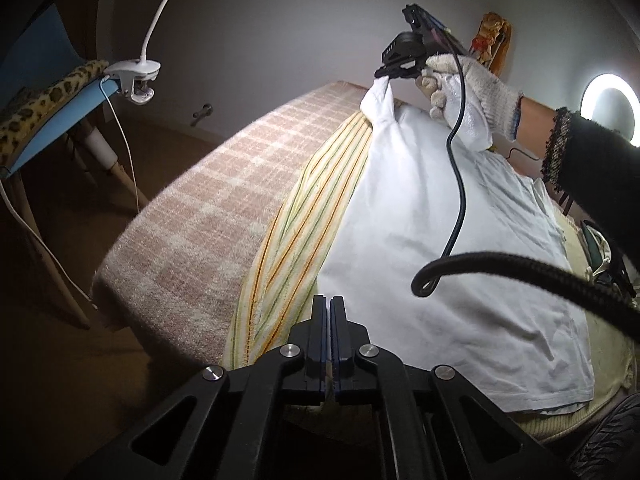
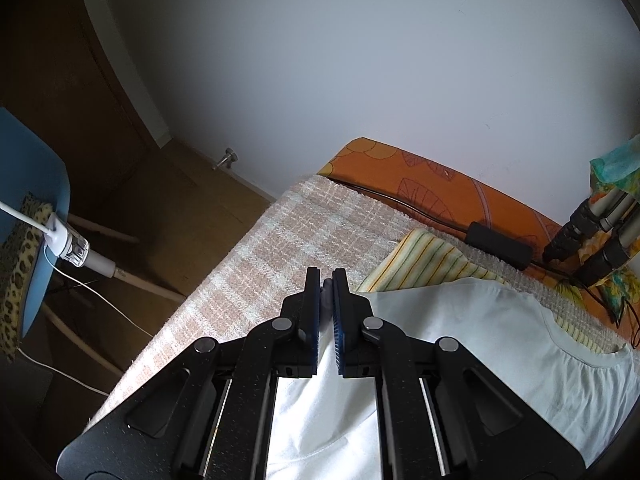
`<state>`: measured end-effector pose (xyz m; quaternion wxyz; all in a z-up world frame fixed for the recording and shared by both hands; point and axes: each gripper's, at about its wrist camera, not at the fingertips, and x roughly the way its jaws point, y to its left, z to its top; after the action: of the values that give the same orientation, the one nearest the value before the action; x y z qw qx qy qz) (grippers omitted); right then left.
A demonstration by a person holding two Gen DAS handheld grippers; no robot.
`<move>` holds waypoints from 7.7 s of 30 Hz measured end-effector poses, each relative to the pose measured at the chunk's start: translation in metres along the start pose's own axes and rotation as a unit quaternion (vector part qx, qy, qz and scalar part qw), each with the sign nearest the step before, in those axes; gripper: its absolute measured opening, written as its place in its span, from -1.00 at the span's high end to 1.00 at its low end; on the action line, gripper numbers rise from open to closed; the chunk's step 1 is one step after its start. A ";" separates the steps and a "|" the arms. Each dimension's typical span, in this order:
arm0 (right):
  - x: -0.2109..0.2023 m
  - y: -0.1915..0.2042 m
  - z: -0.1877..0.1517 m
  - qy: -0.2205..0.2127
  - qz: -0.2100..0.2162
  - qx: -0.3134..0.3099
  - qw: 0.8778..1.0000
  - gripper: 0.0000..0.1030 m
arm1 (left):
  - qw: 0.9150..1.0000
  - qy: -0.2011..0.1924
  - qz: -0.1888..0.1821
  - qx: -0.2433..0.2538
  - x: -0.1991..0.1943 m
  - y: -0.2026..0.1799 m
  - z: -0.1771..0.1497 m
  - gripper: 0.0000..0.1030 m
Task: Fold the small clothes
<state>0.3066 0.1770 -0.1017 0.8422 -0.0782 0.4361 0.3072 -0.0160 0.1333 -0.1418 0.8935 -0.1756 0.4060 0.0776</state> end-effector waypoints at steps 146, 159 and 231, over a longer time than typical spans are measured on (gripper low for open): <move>-0.206 -0.370 -0.198 -0.062 0.001 0.270 0.961 0.86 | 0.933 0.059 -0.257 0.245 0.002 -0.284 -0.075 0.96; -0.198 -0.325 -0.161 -0.034 -0.088 0.259 0.961 0.86 | 0.945 0.039 -0.263 0.192 -0.010 -0.243 -0.067 0.97; -0.276 -0.081 -0.451 0.071 0.073 0.174 0.980 0.07 | 0.971 0.135 -0.131 0.145 -0.004 -0.045 0.015 0.33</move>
<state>-0.0749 -0.1921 -0.1703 0.7854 0.0798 0.5459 0.2806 0.0046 0.0973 -0.1183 0.8487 -0.1044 0.5033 -0.1245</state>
